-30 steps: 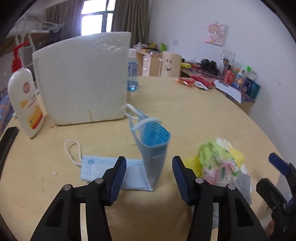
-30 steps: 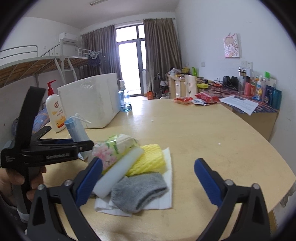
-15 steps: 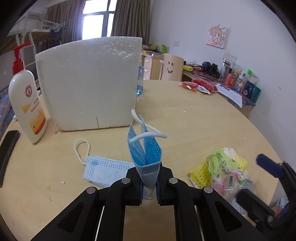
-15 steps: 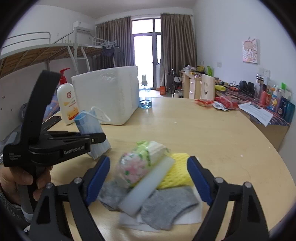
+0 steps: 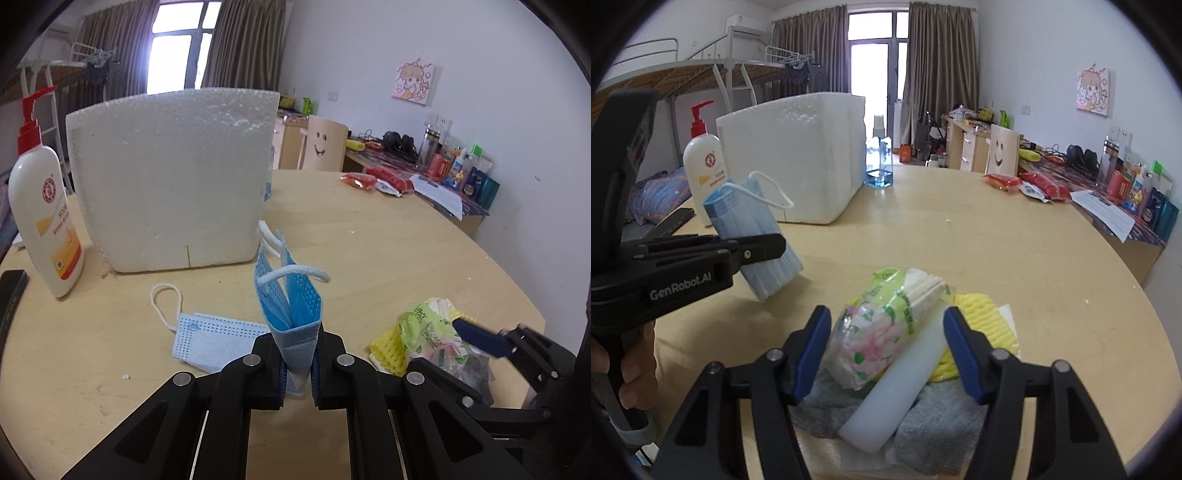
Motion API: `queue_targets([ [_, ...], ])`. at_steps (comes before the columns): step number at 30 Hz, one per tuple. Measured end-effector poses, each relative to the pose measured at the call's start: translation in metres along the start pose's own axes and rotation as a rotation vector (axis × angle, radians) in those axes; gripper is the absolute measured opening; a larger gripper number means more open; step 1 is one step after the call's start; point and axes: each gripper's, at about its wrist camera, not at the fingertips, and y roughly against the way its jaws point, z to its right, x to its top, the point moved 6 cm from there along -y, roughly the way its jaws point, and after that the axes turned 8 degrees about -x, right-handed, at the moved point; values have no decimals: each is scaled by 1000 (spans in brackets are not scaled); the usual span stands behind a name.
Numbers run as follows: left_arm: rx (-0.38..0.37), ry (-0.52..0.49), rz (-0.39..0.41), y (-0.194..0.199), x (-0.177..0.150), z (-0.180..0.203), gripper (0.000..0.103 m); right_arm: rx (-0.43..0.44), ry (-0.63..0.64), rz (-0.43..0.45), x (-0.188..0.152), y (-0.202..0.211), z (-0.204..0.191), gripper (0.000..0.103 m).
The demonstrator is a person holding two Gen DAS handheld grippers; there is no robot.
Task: Organize soft objects
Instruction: 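Grasp the floral tissue packet with the right tool while the left tool holds the mask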
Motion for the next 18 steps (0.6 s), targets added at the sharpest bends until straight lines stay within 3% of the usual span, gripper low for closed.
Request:
queue_targets([
  [9, -23, -16, 33, 8, 2, 3, 10, 34, -33, 0, 3, 3, 1, 32],
  [18, -48, -27, 96, 36, 13, 6, 9, 36, -60, 109, 24, 34, 9, 31],
])
